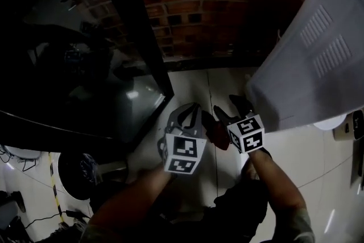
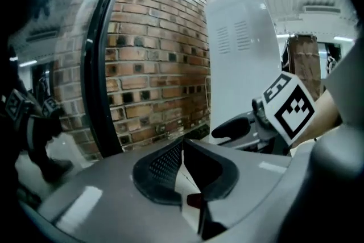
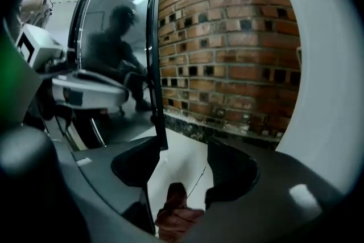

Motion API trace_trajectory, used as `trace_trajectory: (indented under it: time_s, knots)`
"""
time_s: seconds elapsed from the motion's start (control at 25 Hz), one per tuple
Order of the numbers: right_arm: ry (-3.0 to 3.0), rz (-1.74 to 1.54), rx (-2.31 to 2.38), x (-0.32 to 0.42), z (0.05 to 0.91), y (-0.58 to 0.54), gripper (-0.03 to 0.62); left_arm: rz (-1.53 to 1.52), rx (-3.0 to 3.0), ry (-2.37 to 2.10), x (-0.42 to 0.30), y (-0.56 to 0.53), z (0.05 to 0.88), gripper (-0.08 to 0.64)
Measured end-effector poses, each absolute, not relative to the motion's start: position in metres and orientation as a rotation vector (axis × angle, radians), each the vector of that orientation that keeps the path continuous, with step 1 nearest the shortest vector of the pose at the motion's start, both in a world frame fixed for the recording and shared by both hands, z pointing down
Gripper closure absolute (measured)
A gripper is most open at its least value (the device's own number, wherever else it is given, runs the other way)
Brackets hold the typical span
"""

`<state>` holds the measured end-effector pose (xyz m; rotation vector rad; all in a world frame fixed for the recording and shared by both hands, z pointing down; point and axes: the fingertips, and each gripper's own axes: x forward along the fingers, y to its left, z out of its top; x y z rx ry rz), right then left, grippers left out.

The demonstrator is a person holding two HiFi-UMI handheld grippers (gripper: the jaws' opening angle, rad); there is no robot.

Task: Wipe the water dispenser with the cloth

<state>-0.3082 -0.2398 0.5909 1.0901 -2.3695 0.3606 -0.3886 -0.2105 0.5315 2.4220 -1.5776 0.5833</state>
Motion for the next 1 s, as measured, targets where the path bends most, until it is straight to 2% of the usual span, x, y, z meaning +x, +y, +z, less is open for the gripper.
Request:
trace_trajectory:
  time_s: [0.2,0.52,0.64,0.76,0.8,0.88,1.0]
  knots:
    - [-2.301,0.425,0.961,-0.318,0.680,-0.228,0.296,0.622,2.411,-1.584,-0.390,-0.206,0.538,0.559]
    - [-2.072,0.600,0.856,-0.289,0.803,-0.204,0.255,0.621,2.307,-1.572,-0.393,-0.206,0.554,0.560]
    - [-1.999,0.587,0.772,-0.285,0.837,-0.187,0.210,0.612,2.322,-1.548,-0.386,-0.205,0.548,0.560]
    - [-1.973,0.542,0.719,-0.291,0.854,-0.182,0.201,0.620,2.352,-1.531,-0.381,-0.204,0.542,0.560]
    - [-1.961,0.533,0.707,-0.292,0.858,-0.181,0.206,0.619,2.360,-1.528,-0.380,-0.204,0.540,0.560]
    - [-1.932,0.523,0.684,-0.293,0.867,-0.177,0.272,0.610,2.373,-1.526,-0.378,-0.205,0.537,0.560]
    - [-1.913,0.528,0.653,-0.296,0.873,-0.171,0.334,0.613,2.386,-1.527,-0.379,-0.207,0.534,0.560]
